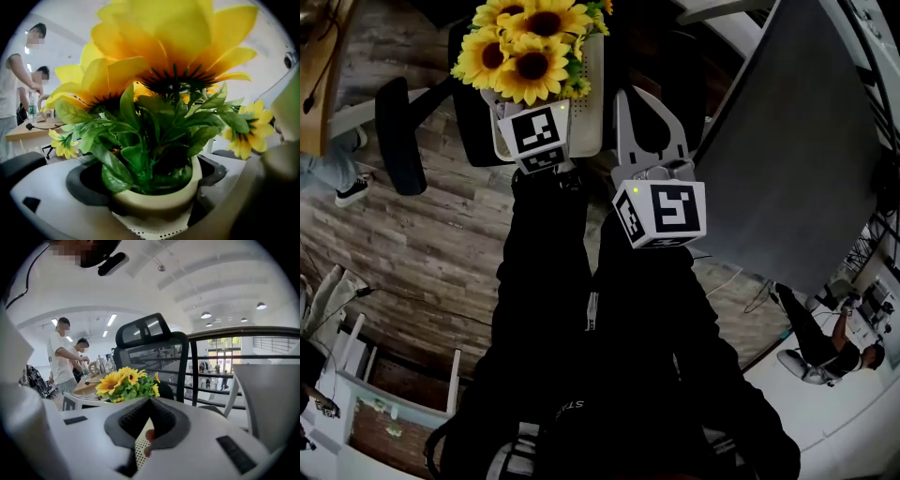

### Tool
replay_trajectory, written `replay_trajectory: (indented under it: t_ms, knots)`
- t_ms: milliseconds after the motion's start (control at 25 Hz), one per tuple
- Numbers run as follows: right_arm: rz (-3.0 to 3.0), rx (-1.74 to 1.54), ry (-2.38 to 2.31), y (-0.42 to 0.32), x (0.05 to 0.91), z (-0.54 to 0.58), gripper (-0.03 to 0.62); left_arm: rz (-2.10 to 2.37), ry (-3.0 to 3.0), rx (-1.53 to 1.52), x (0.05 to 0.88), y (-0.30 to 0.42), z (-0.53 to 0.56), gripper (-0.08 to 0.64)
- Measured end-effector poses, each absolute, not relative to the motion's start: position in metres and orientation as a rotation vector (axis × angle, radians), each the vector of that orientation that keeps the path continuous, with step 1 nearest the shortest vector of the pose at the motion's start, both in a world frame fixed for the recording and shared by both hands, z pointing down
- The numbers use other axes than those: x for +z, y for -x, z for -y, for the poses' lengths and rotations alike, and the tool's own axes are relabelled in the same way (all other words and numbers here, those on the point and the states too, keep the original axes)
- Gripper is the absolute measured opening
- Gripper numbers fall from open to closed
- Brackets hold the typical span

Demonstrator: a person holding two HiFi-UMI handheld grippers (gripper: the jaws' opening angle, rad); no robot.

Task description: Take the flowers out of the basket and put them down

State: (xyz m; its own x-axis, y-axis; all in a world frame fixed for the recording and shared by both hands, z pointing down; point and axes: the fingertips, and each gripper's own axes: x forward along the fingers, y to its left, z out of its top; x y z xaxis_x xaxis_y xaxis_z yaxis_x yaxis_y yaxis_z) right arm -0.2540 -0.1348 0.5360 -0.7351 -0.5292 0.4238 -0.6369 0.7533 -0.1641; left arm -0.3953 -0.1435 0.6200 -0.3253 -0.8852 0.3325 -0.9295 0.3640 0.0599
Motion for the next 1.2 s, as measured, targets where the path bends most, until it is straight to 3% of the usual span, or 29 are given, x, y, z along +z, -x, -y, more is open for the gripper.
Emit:
replay_trajectory:
  t_ms: [400,640,1200]
  knots:
    - [2.634,0.449,-1.009,0.159,0.402,0.122,0.012,2.308,-1.658,0.194,0.462,0.291,0.118,0.541]
    - [2.644,0.416,-1.137,0.052,0.337,0.135,0.012,2.267,-1.715,0.188,0.396,0.184,0.127,0.541]
    - [2.527,0.423,-1.450,-0.200,0.310,0.160,0.012,2.107,-1.928,0.239,0.380,-0.065,0.175,0.541]
